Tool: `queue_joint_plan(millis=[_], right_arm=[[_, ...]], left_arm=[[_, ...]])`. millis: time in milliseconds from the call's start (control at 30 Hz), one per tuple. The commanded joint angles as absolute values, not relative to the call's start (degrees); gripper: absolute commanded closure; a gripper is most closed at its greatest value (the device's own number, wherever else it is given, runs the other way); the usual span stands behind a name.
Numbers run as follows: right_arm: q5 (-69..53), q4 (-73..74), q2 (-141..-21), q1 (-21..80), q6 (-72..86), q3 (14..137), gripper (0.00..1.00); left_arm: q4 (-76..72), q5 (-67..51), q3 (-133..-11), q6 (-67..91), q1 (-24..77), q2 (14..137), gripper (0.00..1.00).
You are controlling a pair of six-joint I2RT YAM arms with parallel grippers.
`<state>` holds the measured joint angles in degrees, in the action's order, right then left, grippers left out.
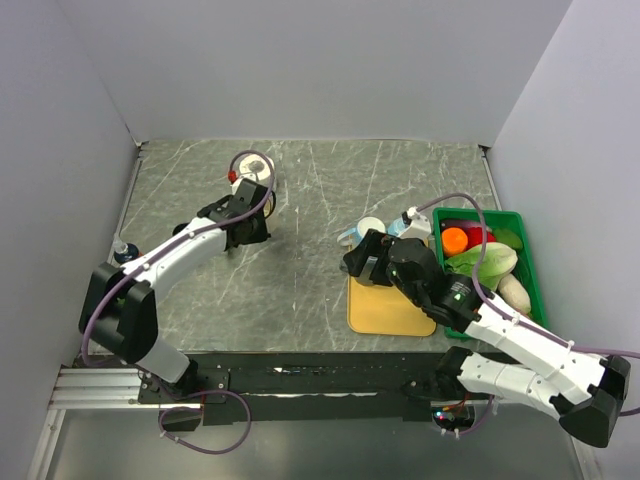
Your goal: Turn the mug right side up
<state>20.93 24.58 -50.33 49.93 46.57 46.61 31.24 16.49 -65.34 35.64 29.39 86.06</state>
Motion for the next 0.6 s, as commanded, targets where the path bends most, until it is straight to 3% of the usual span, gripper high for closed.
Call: queue_joint_plan(millis=[0,567], right_arm=[[19.1,24.3,-49.3,47.1,46.1,45.2,0.01],[15.5,22.2,-46.2,42.5,46.3,40.7,0.0]], left_arm=[[27.4,21.2,-70.0,36.6,29.2,88.1,0.99],[24.6,18.4,-70.3,33.0,25.0,96.5,0.99]])
